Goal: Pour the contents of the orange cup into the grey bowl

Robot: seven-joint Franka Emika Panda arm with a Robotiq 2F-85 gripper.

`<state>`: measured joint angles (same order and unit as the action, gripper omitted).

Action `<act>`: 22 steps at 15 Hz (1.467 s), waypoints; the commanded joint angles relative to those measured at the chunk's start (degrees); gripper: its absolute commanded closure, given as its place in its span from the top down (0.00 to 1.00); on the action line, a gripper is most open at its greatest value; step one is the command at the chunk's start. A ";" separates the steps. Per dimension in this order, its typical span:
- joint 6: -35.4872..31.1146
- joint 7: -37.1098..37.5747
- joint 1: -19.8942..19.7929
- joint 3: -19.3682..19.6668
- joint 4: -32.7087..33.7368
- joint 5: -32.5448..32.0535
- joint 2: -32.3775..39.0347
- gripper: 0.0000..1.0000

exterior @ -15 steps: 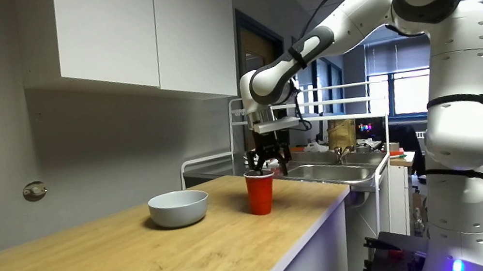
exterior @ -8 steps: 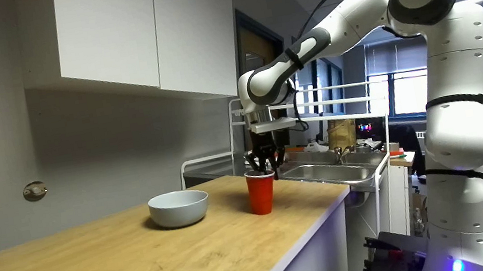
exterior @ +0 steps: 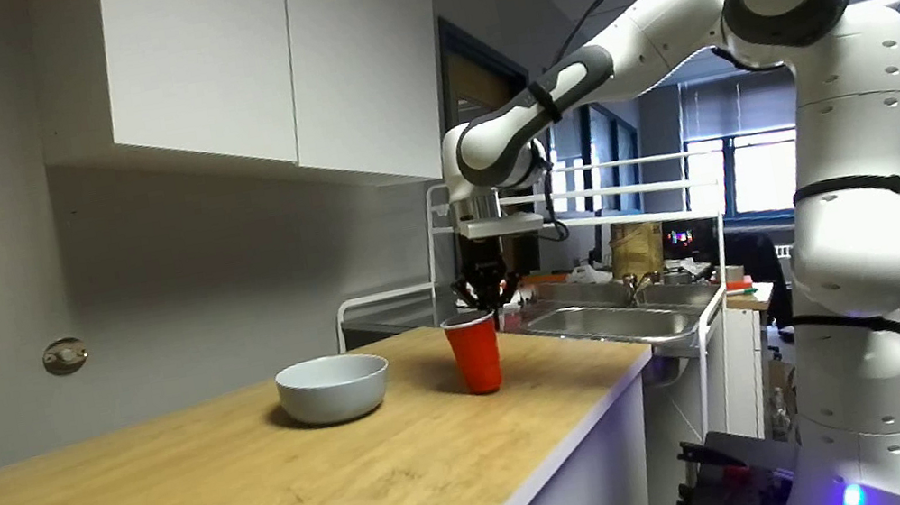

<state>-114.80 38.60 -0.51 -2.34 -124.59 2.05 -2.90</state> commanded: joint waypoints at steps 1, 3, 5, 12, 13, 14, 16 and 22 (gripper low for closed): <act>0.92 0.76 0.55 0.09 1.79 0.79 -0.16 0.05; 2.30 2.70 0.96 -0.37 2.83 -0.58 -0.29 0.06; 4.15 5.49 1.68 -1.16 4.68 -2.40 -0.30 0.05; 13.26 15.96 5.97 -5.43 16.57 -13.40 2.80 0.05; 14.69 17.23 6.60 -5.97 18.28 -15.28 3.53 0.05; 16.19 18.38 7.26 -6.45 20.26 -16.84 4.63 0.05; 18.76 20.59 8.61 -7.09 24.03 -19.43 7.11 0.06; 27.42 24.40 14.30 -7.09 37.07 -26.63 18.53 0.05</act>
<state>-93.39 60.74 11.12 -9.46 -96.69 -20.71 8.56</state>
